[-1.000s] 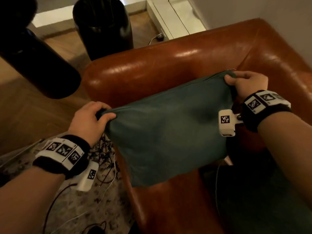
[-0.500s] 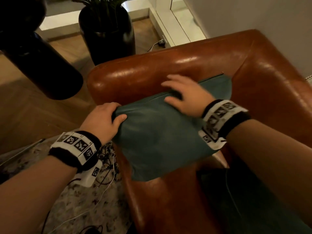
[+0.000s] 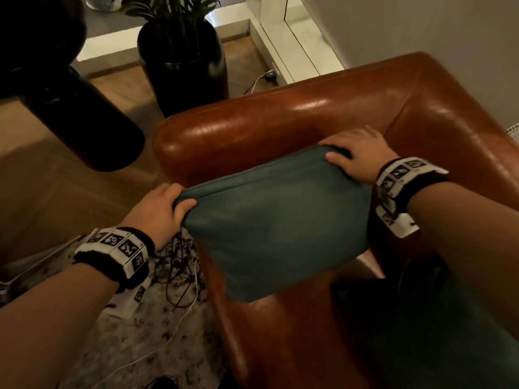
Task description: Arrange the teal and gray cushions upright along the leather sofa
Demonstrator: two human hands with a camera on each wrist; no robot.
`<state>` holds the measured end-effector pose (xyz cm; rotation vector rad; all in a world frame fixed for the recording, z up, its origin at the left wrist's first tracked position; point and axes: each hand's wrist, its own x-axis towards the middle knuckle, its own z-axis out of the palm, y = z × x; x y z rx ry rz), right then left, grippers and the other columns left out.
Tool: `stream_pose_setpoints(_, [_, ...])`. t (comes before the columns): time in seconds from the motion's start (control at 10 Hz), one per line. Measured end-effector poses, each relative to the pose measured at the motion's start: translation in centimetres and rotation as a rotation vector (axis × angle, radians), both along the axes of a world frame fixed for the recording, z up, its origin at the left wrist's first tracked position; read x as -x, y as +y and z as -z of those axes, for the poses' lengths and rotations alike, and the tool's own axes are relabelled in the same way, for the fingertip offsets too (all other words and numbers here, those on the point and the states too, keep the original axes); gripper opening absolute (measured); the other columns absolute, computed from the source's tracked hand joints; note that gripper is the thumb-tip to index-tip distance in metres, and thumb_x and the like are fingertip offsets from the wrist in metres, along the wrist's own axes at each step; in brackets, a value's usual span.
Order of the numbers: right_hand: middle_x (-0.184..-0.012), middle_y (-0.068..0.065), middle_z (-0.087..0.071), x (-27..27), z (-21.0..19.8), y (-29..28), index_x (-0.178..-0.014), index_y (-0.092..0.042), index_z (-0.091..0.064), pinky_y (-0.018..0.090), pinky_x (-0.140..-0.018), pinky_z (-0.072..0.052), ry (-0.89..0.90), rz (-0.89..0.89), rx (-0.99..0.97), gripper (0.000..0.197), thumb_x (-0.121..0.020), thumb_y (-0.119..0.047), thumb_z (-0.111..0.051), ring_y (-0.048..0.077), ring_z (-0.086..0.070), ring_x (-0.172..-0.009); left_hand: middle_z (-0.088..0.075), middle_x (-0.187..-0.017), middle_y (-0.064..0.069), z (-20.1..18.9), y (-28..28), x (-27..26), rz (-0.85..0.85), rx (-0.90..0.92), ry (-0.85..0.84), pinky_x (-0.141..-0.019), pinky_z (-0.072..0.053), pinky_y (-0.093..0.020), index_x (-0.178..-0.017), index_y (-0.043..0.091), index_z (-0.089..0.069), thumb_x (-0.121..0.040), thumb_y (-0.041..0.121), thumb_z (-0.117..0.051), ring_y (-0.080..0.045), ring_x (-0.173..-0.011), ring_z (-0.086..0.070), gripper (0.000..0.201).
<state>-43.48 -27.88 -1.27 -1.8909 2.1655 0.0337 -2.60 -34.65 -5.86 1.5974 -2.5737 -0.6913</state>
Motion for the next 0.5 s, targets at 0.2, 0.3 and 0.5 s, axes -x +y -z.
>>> stream_pose_setpoints(0.2, [-0.114, 0.002, -0.073, 2.4, -1.5, -0.5, -0.112, -0.028, -0.074, 0.038, -0.099, -0.049, 0.027, 0.245, 0.065, 0.025, -0.089, -0.035, -0.068, 0.027, -0.063, -0.110, -0.049, -0.079, 0.004, -1.9, -0.2, 1.5, -0.071, -0.029, -0.028, -0.062, -0.042, -0.035, -0.085, 0.024, -0.047, -0.093, 0.052, -0.047, -0.022, -0.075, -0.052, 0.029])
stream_pose_setpoints(0.3, [-0.125, 0.005, -0.067, 1.7, -1.9, -0.5, -0.122, -0.024, -0.068, 0.039, -0.104, -0.046, -0.011, 0.309, 0.086, 0.035, -0.088, -0.032, -0.070, 0.028, -0.058, -0.120, -0.054, -0.083, 0.005, -3.1, -0.3, 1.3, -0.179, -0.133, 0.039, -0.069, -0.041, -0.035, -0.087, 0.026, -0.052, -0.090, 0.057, -0.051, -0.022, -0.081, -0.054, 0.031])
stream_pose_setpoints(0.5, [-0.147, 0.006, -0.048, 1.3, -3.8, 7.3, -0.140, -0.024, -0.049, 0.041, -0.114, -0.032, -0.102, 0.392, 0.176, 0.051, -0.091, -0.025, -0.062, 0.029, -0.040, -0.137, -0.055, -0.115, -0.004, -5.4, 1.6, -6.1, -0.343, -0.342, 0.030, -0.087, -0.041, -0.040, -0.113, 0.026, -0.052, -0.094, 0.059, -0.038, -0.027, -0.100, -0.052, 0.041])
